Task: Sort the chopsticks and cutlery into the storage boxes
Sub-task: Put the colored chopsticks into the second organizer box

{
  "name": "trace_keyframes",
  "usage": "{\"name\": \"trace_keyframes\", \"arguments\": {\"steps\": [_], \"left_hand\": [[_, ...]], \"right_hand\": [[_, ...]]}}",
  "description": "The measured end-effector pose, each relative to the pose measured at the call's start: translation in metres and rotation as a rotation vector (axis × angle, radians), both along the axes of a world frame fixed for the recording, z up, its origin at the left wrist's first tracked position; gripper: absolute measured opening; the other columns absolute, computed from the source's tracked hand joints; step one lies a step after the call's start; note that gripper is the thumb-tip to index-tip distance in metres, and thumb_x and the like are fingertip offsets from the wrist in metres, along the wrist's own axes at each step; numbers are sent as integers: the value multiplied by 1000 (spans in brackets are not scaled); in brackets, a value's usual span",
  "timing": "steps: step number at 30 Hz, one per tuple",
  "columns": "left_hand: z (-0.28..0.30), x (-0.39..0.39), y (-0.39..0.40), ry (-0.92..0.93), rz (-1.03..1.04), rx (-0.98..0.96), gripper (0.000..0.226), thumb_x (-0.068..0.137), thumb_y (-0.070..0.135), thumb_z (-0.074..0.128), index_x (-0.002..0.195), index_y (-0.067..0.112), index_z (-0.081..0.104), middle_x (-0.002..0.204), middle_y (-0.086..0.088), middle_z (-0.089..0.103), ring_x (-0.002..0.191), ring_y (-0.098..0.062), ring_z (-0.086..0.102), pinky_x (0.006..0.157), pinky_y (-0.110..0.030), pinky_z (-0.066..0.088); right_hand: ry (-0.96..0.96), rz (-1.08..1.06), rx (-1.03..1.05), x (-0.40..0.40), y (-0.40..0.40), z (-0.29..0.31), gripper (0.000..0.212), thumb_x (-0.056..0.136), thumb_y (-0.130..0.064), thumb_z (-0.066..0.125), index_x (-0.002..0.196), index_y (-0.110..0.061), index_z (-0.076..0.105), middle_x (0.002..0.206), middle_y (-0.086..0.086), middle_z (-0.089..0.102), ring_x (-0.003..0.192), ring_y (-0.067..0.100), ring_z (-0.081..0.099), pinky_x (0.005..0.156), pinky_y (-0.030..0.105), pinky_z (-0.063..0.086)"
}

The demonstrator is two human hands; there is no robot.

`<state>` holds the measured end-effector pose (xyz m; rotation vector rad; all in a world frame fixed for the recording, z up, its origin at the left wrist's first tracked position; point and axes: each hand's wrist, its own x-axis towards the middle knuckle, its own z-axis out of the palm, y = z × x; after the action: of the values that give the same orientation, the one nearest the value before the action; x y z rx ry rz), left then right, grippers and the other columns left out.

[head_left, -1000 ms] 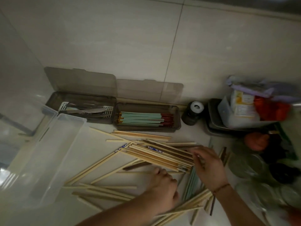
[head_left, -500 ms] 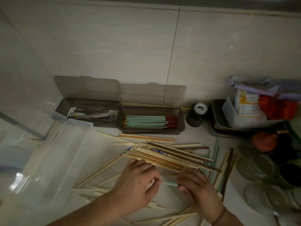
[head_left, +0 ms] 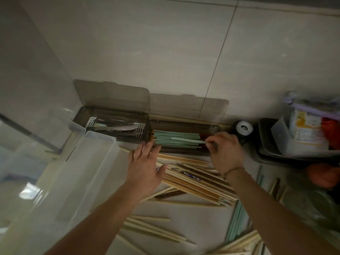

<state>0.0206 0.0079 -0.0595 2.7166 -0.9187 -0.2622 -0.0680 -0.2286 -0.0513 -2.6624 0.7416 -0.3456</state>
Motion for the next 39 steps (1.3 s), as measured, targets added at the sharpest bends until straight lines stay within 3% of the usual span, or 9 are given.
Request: {"name": "trace_keyframes", "arguments": {"steps": [5, 10, 18, 22, 25, 28, 30, 34, 39], "left_hand": [[-8, 0, -1, 12, 8, 15, 66, 91, 51, 51, 149, 26, 31, 157, 2, 23, 146, -20, 13, 117, -48, 17], [-12, -4, -2, 42, 34, -10, 69, 92, 49, 51, 151, 25, 25, 160, 3, 14, 149, -19, 3, 119, -46, 13], [-14, -4, -2, 54, 32, -10, 72, 92, 49, 52, 152, 23, 23, 161, 0, 13, 149, -22, 2, 119, -49, 13], [-13, -17, -9, 72, 42, 30, 77, 92, 53, 50, 154, 24, 14, 162, 1, -1, 149, -24, -8, 120, -51, 8], [-15, -44, -16, 25, -47, -13, 71, 88, 53, 55, 148, 27, 28, 156, -1, 11, 145, -27, 2, 118, -52, 16], [-20, -78, -27, -16, -222, -2, 57, 84, 51, 55, 135, 28, 45, 149, 1, 27, 139, -26, 15, 113, -50, 23], [-24, -96, -33, 19, -274, 29, 49, 86, 50, 52, 131, 30, 49, 147, 4, 30, 138, -25, 17, 112, -45, 23], [-25, -122, -37, 61, -379, 91, 44, 87, 51, 49, 126, 31, 54, 143, 8, 33, 137, -21, 20, 106, -40, 25], [-22, -139, -31, 96, -422, 152, 46, 89, 53, 47, 130, 33, 51, 143, 12, 31, 135, -17, 19, 104, -37, 21]], "right_hand": [[325, 114, 43, 45, 8, -4, 18, 93, -25, 55, 97, -34, 71, 108, -2, 58, 110, 25, 46, 85, 35, 40], [397, 167, 206, 66, 16, -11, 19, 94, -29, 55, 102, -33, 72, 114, -1, 65, 107, 23, 57, 96, 41, 47], [180, 209, 288, 36, -11, 2, 21, 93, -10, 56, 105, -17, 72, 110, 5, 69, 100, 19, 63, 89, 20, 43], [9, 101, 151, -26, -32, 7, 14, 89, -13, 62, 99, -18, 71, 100, 4, 68, 96, 22, 60, 85, 27, 45], [5, 24, 143, -84, -27, 8, 10, 88, -16, 64, 93, -23, 69, 88, -1, 67, 82, 19, 59, 75, 27, 46], [184, -56, 136, -133, -1, 14, 5, 84, -32, 67, 80, -35, 64, 70, -15, 56, 66, 12, 57, 58, 19, 38], [439, -60, 140, -151, 22, 12, 22, 83, -55, 59, 75, -35, 59, 69, -15, 55, 71, 9, 59, 58, 20, 38], [759, -49, 39, -157, 54, 0, 53, 83, -75, 38, 91, -29, 62, 96, -8, 67, 93, 14, 64, 73, 25, 47], [782, -217, 47, -156, 63, -11, 54, 83, -72, 45, 112, -28, 60, 114, -4, 65, 106, 16, 61, 81, 28, 47]]}}
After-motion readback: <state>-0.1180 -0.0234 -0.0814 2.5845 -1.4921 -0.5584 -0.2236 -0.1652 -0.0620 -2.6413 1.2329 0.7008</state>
